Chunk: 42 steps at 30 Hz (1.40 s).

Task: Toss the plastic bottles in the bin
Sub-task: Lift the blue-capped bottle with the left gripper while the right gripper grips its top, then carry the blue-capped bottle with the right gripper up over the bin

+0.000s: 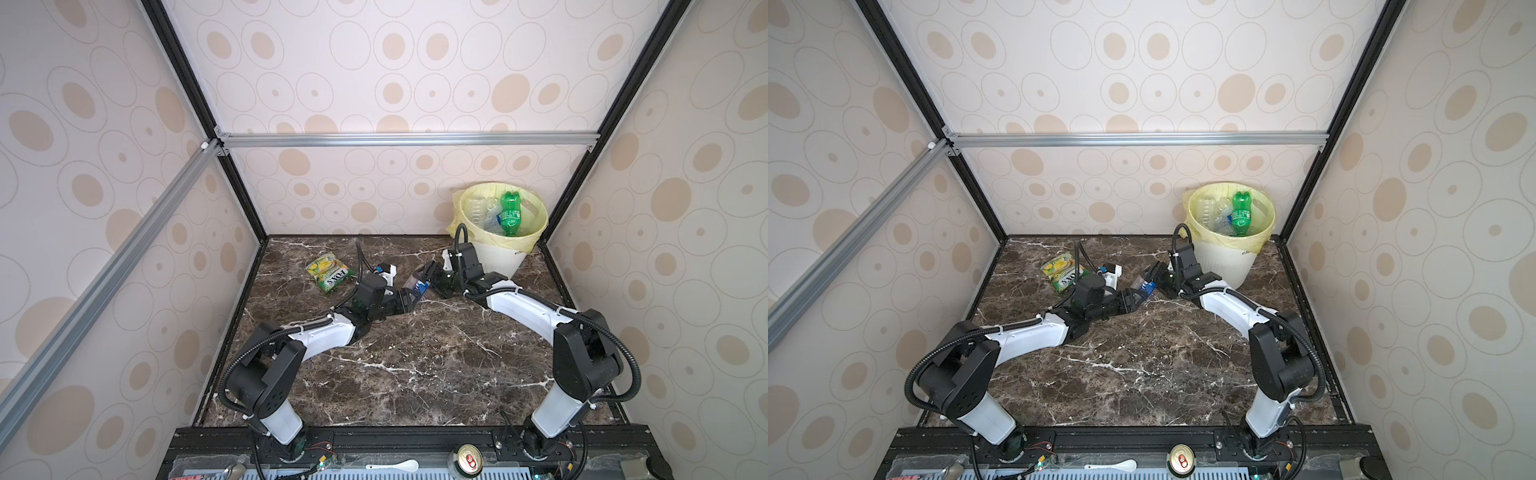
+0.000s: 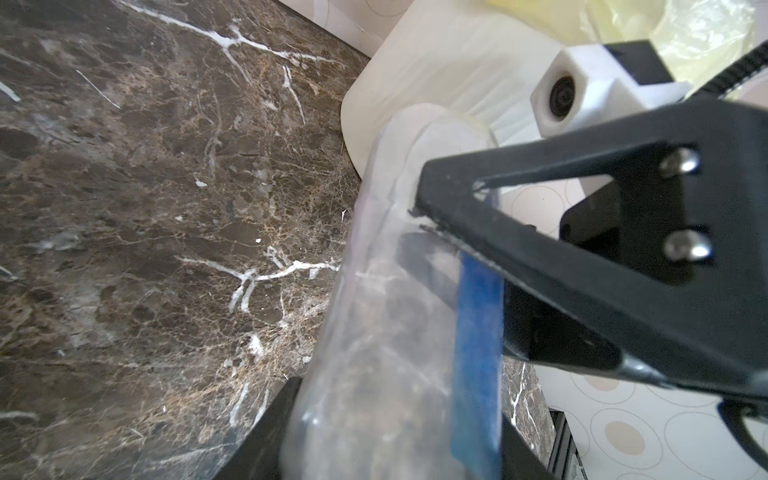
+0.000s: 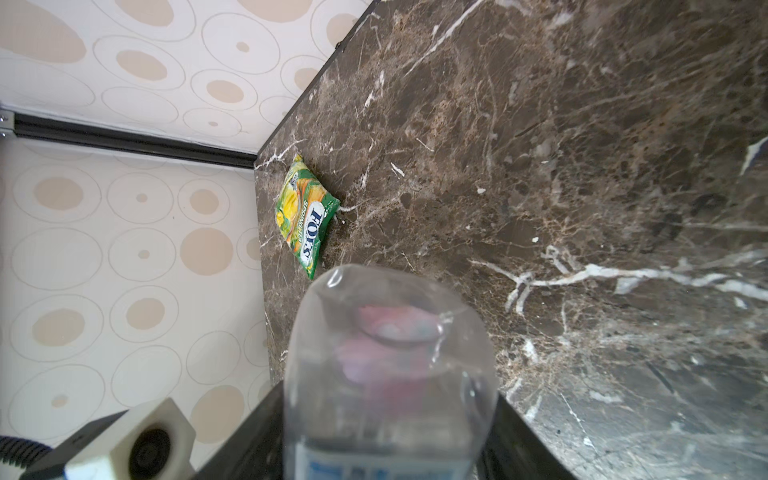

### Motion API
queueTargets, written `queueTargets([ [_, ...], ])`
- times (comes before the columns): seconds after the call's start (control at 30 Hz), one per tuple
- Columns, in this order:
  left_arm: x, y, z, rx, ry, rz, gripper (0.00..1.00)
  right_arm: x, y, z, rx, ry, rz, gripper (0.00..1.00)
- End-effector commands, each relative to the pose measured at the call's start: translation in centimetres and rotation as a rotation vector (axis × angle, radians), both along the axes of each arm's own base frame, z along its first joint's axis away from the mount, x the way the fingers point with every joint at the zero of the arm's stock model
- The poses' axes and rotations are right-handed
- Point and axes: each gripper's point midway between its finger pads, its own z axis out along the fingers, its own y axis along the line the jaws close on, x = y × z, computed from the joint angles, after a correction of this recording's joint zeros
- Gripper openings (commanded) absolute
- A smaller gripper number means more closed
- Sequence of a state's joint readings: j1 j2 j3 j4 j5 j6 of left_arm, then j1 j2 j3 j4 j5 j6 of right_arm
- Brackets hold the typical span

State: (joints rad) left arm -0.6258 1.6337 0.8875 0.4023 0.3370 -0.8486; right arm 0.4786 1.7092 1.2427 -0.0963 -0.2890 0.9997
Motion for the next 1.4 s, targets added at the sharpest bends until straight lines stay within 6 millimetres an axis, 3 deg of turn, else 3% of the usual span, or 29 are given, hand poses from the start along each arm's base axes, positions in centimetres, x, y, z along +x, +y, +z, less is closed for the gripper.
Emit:
queueTargets([
  [0.0,-0.1,-1.0,3.2,-0.030,-0.055,-0.018,0.55,-0.7,0.3,1.1,0.019,-0.023,0.007,0.59],
  [0.27,-0.6,-0.9,3.9,-0.012,-0.074,-0.021,0.60,-1.2,-0.1,1.5,0.010,-0.034,0.009,0.46],
  [0.87,-1.7,0.7,2.8,0.142,-0.106,-0.034,0.80,-2.0,-1.7,1.1,-0.104,-0.059,0.014,0.42],
  [1.03,-1.3,1.7,4.4,0.224,-0.170,-0.019,0.99,-2.4,-2.7,1.4,-0.151,-0.070,0.017,0.43],
  [1.2,-0.7,1.9,6.7,0.293,-0.245,-0.029,0.99,-2.7,-4.0,2.8,-0.215,-0.112,0.011,0.43],
  [1.37,0.2,1.2,10.5,0.325,-0.350,-0.051,0.99,-2.7,-6.2,6.2,-0.300,-0.194,-0.009,0.43],
])
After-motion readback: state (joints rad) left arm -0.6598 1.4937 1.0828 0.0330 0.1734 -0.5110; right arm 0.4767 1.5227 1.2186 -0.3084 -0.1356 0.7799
